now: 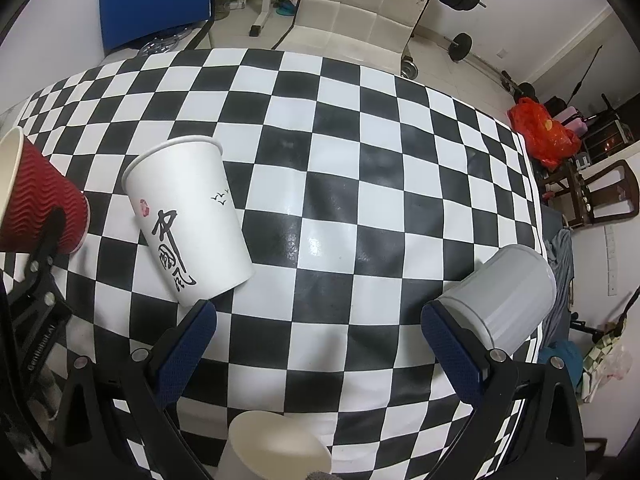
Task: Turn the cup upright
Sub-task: 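Reach the left tool to the red cup and close on its rim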
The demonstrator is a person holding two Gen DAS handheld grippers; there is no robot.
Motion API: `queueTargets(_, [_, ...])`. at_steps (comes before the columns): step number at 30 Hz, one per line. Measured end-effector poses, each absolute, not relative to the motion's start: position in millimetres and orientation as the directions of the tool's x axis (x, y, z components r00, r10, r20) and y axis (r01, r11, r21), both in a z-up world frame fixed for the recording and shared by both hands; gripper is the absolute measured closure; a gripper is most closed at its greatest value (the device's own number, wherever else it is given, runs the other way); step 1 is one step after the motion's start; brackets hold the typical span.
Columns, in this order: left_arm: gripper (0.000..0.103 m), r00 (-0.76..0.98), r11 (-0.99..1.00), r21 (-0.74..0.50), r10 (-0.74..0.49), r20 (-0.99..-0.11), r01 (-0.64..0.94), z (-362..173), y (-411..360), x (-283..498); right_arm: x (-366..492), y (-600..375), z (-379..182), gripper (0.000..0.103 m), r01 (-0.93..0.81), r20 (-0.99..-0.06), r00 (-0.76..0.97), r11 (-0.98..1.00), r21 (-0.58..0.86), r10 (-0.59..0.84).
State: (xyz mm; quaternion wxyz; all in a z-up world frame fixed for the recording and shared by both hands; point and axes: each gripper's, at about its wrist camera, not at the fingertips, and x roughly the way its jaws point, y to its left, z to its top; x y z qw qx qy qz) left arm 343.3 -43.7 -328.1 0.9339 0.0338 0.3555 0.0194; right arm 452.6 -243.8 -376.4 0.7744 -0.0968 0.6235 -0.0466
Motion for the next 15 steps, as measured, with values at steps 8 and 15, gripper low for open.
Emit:
queueTargets(8, [0.026,0.765,0.998,0.060,0.041,-0.643,-0.003,-313.9,-40.4,339.4,442.1,-244.1,-368.7,0.000,-0.036,-0.957,0.226,0.980,-0.197,-0.184])
queueTargets(15, [0.026,0.750,0.999,0.035,-0.002,-0.662,0.034,-277.6,-35.2,323.6,417.6,-244.9,-346.6,0.000,-0.008,-0.957,0.238,0.985,-0.170,-0.164])
